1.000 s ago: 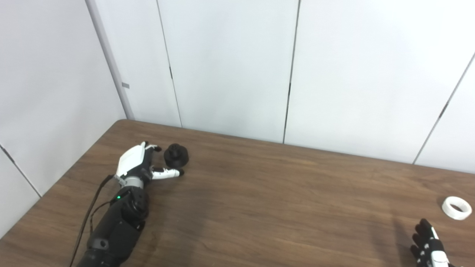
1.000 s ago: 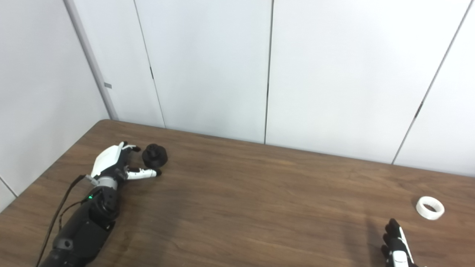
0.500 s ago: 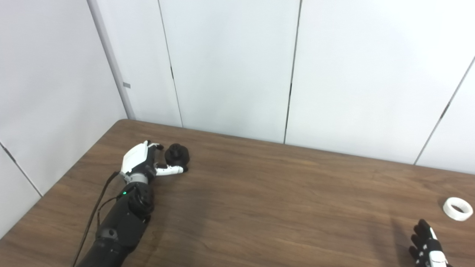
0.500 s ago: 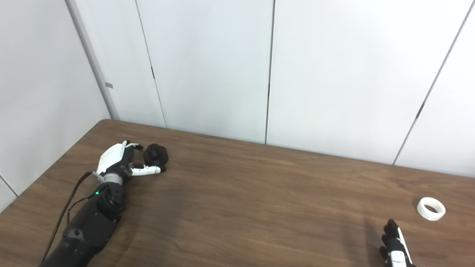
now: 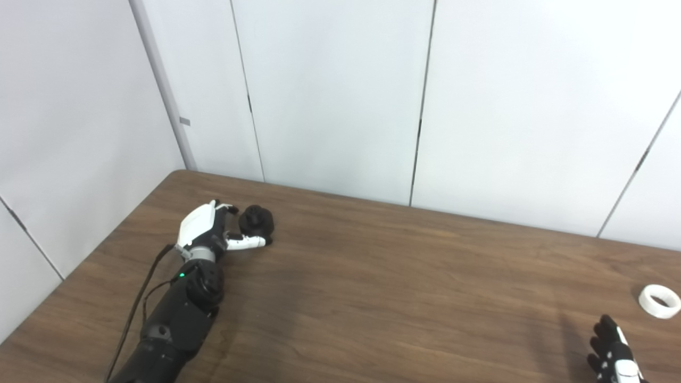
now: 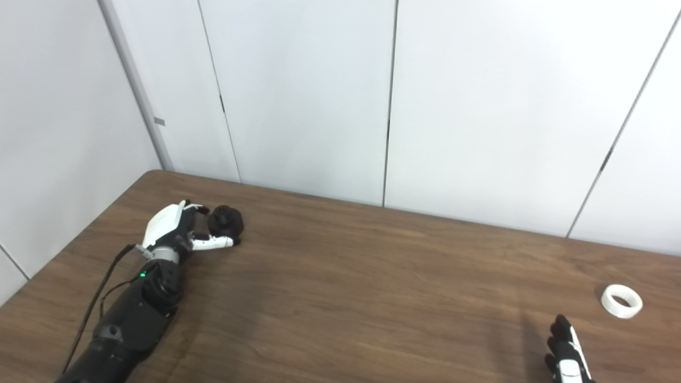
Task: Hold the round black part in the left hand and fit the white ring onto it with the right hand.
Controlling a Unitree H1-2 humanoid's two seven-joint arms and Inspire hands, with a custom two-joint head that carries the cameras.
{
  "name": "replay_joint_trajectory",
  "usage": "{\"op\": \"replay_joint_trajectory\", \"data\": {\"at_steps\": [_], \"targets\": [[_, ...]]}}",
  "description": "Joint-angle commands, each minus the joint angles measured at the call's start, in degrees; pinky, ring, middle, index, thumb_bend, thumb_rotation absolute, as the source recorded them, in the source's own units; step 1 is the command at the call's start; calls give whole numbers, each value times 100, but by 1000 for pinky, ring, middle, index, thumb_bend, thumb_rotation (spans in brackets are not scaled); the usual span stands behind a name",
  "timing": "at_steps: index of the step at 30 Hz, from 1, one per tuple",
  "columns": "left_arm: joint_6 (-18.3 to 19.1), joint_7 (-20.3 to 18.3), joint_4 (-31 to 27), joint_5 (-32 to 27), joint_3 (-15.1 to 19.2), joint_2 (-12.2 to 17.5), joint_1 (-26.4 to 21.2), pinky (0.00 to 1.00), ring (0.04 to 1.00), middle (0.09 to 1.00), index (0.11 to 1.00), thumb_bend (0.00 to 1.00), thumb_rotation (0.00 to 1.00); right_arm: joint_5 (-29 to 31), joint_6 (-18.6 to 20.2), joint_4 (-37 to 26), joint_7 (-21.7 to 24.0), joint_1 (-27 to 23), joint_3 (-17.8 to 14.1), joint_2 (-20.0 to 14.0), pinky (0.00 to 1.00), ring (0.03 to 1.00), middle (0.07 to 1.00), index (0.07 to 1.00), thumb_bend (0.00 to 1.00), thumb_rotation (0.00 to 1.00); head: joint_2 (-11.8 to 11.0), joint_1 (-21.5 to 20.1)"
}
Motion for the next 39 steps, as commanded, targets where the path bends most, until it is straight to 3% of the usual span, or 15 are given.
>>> {"op": "replay_joint_trajectory", "data": {"at_steps": [1, 19, 39], "targets": [[-175, 136, -3, -28, 3, 76, -277, 1000, 1000, 985, 814, 1000, 369, -52, -71, -256, -26, 2, 18, -1, 1000, 1000, 1000, 1000, 275, 1000, 19, 5], [-312, 144, 94, -184, -55, 23, -322, 1000, 1000, 974, 819, 1000, 388, -145, 24, -329, -19, 18, 60, 4, 1000, 1000, 1000, 1000, 240, 1000, 32, -32], [-526, 295, 320, -284, -14, -22, -376, 1000, 1000, 964, 798, 1000, 341, -64, 28, -335, 24, 40, 47, -10, 1000, 1000, 1000, 1000, 237, 1000, 67, -65]]}}
